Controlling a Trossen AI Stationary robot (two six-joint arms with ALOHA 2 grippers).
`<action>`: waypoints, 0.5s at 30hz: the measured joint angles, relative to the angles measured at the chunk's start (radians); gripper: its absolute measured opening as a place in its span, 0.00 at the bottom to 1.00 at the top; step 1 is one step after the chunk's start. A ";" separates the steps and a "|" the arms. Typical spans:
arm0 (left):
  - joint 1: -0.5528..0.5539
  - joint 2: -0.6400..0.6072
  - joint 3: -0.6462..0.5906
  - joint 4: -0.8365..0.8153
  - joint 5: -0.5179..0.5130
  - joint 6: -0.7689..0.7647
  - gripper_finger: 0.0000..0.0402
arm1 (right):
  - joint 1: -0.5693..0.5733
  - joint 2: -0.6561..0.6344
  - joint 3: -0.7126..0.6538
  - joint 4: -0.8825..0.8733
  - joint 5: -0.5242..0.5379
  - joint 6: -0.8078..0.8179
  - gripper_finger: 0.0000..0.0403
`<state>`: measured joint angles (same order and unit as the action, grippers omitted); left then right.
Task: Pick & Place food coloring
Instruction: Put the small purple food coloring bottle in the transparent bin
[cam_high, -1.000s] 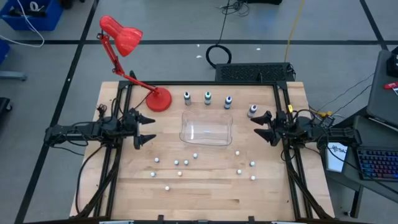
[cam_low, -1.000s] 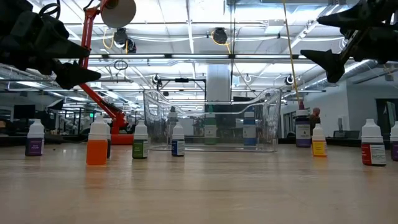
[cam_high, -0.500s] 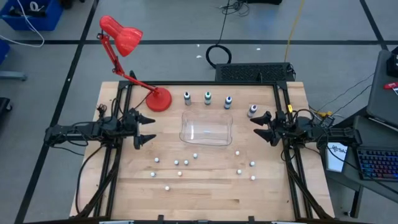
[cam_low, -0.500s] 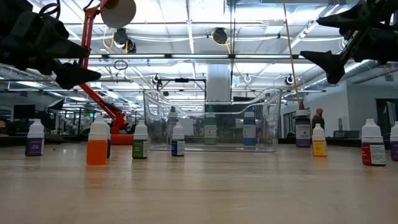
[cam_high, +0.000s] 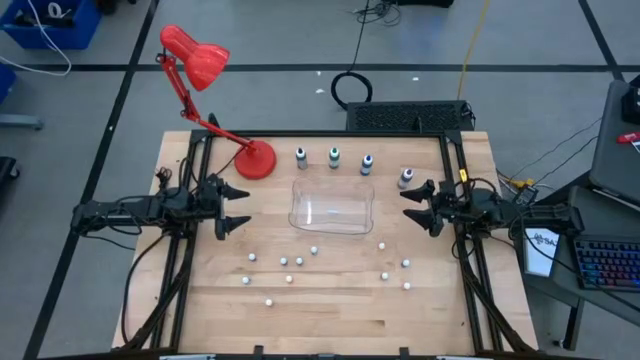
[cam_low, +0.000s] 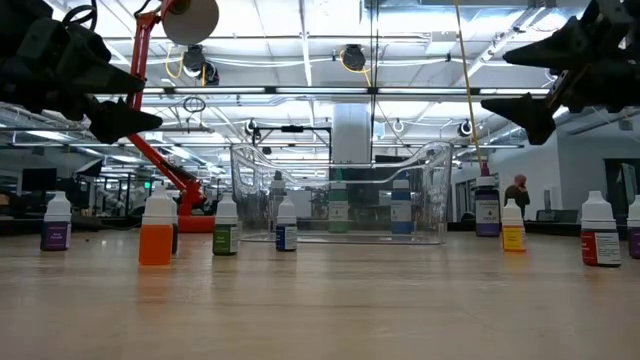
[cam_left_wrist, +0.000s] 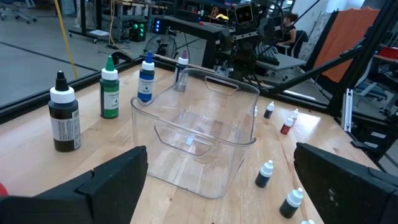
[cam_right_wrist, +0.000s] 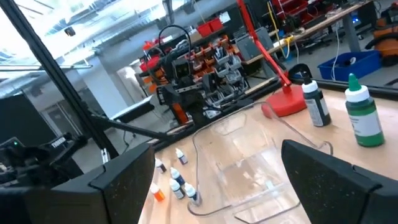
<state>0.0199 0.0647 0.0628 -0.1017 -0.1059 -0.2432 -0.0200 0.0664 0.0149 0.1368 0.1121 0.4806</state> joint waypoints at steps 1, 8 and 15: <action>0.000 0.000 0.000 0.000 0.000 0.000 0.99 | 0.000 0.007 0.000 -0.003 0.015 -0.002 0.83; 0.000 0.000 0.000 0.000 0.000 0.000 0.99 | 0.000 0.036 0.000 0.089 0.154 -0.103 0.83; 0.000 0.000 0.000 0.000 0.000 0.000 0.99 | 0.010 0.084 0.100 -0.010 0.000 -0.084 0.83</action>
<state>0.0196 0.0644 0.0629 -0.1017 -0.1059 -0.2432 -0.0100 0.1507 0.1154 0.1272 0.1119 0.3966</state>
